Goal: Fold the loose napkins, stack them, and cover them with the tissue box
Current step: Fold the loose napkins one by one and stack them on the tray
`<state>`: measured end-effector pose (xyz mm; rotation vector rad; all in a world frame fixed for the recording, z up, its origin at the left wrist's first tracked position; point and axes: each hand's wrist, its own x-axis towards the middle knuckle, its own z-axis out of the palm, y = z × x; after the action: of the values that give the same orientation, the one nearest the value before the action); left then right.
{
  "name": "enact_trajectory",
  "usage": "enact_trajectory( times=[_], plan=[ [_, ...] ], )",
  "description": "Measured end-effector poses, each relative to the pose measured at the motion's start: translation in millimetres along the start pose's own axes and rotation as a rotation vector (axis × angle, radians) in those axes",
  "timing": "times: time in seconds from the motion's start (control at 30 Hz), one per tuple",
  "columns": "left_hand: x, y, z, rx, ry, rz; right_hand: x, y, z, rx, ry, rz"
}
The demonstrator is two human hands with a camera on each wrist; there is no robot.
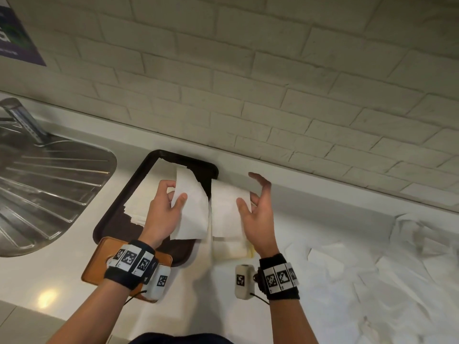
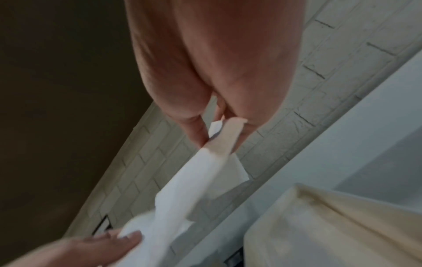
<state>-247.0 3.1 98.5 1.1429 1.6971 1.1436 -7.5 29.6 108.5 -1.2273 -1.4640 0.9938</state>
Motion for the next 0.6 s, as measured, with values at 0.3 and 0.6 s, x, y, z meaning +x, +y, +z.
enact_trajectory(
  times=[0.3, 0.6],
  plan=[
    [-8.5, 19.7, 6.5, -0.130, 0.005, 0.049, -10.1, 64.6, 19.6, -0.549, -0.286, 0.251],
    [-19.2, 45.0, 61.4, -0.366, -0.016, 0.082, -34.4, 3.6, -2.3, 0.006, 0.014, 0.064]
  ],
)
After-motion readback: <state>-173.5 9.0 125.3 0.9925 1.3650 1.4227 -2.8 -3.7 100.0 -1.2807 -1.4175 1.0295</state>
